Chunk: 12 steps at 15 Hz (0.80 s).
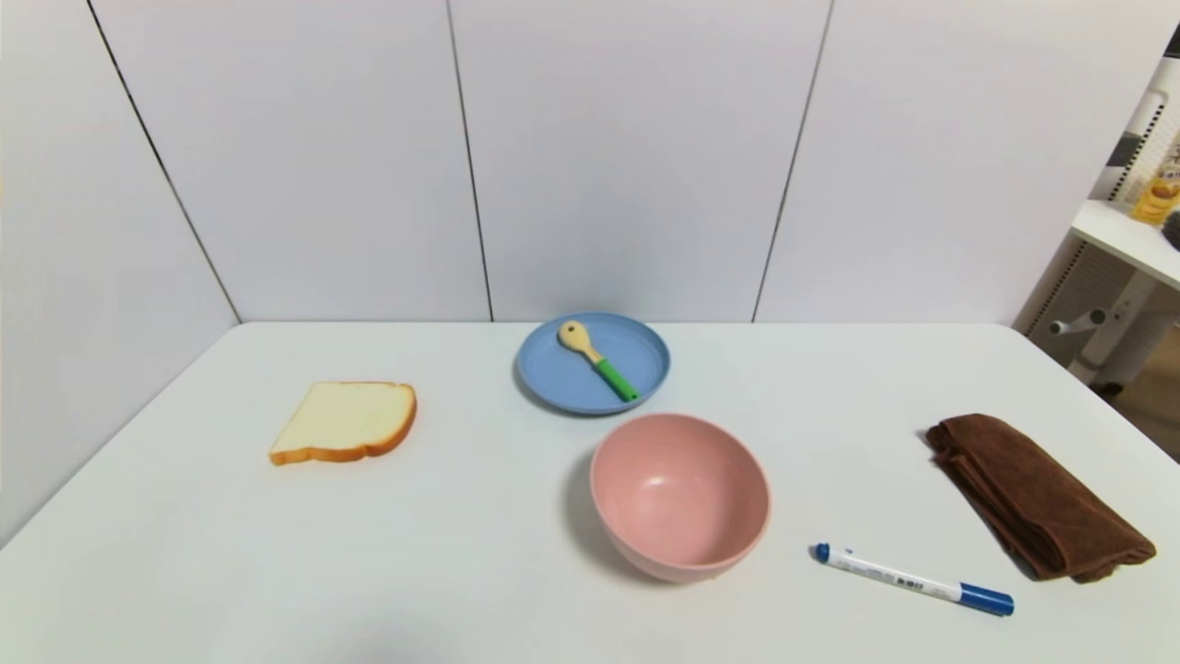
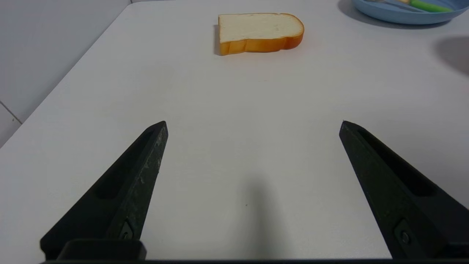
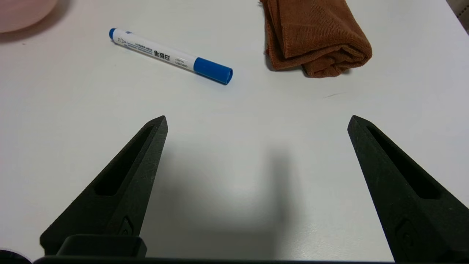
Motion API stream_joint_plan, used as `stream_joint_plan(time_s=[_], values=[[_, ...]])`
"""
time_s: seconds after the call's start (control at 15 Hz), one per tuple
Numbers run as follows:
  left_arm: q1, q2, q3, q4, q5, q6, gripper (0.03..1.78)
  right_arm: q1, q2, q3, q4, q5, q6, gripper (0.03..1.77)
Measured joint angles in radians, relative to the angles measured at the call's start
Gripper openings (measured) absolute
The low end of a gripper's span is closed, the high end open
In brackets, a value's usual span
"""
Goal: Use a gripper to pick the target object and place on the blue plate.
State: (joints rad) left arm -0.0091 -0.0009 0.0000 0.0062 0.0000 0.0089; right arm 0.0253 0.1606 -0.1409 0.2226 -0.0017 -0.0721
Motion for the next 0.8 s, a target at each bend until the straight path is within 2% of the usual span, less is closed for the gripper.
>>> stream_joint_plan(time_s=[0.27,0.47,0.67,0.8], values=[[0.0,0.0,0.0,0.0,0.0,0.0,1.69,-0.016,-0.133,0.069,-0.051,-0.005,0.088,1.69],[0.0,0.0,0.0,0.0,0.0,0.0,1.69,-0.018,-0.158,0.083,-0.068,-0.014,0.09,1.69],[0.0,0.0,0.0,0.0,0.0,0.0,1.69,-0.018,-0.163,0.127,-0.212,-0.009,0.072,1.69],[0.0,0.0,0.0,0.0,0.0,0.0,1.69,-0.018,-0.164,0.138,-0.217,-0.009,0.07,1.69]])
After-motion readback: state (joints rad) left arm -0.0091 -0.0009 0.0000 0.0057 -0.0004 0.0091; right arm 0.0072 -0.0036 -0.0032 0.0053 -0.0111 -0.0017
